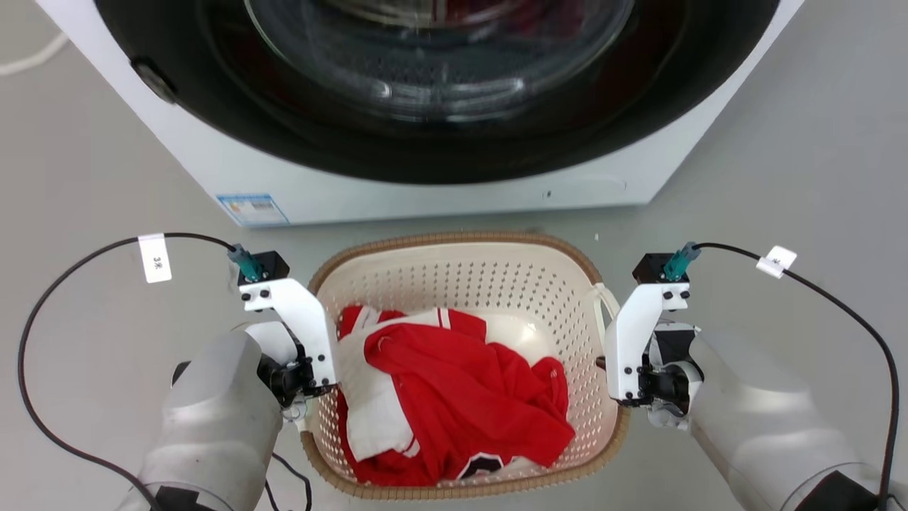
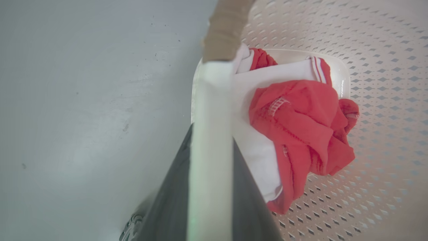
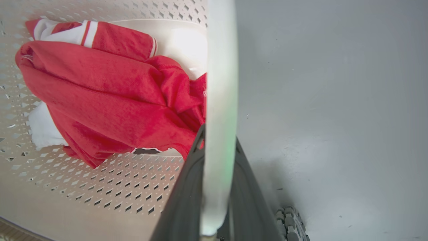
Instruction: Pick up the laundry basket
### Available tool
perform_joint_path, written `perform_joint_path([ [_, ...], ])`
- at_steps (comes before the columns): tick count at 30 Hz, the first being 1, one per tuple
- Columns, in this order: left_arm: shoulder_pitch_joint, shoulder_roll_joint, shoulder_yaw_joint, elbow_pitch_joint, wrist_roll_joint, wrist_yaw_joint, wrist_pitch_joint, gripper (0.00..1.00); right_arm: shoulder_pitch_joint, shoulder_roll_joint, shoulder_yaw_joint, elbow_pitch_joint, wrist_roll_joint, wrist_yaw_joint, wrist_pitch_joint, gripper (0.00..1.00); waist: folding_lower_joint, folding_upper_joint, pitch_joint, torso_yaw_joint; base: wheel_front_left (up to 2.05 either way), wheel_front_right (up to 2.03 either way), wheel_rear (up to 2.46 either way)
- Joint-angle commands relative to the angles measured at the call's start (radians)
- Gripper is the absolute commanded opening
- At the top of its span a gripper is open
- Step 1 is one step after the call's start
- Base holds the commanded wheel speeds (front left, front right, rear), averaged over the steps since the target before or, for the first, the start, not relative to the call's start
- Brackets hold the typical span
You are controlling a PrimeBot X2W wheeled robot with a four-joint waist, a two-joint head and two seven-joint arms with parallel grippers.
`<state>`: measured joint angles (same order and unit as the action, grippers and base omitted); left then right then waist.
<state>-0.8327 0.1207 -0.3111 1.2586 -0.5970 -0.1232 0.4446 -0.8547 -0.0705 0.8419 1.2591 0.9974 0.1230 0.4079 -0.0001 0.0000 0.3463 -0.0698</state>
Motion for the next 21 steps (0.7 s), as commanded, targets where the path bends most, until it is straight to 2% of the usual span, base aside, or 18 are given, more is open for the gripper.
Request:
perform_joint_path([
  [1, 0.014, -0.029, -0.009, -0.014, -0.017, -0.013, 0.019, 0.0, 0.016, 0.029, 0.005, -0.013, 0.015, 0.014, 0.017, 0.0, 0.0001, 0.0, -0.092, 0.005, 0.0, 0.0, 0.0],
  [12, 0.079, -0.018, -0.077, -0.029, -0.064, -0.013, 0.077, 0.0, 0.041, 0.022, 0.026, 0.008, 0.027, 0.014, 0.106, 0.0, 0.0001, 0.0, -0.272, 0.007, 0.0, 0.0, 0.0],
  [21, 0.126, -0.019, -0.11, -0.023, -0.096, -0.013, 0.079, 0.0, 0.067, 0.024, 0.025, 0.022, 0.033, 0.014, 0.16, 0.0, 0.0001, 0.0, -0.345, 0.006, 0.0, 0.0, 0.0],
])
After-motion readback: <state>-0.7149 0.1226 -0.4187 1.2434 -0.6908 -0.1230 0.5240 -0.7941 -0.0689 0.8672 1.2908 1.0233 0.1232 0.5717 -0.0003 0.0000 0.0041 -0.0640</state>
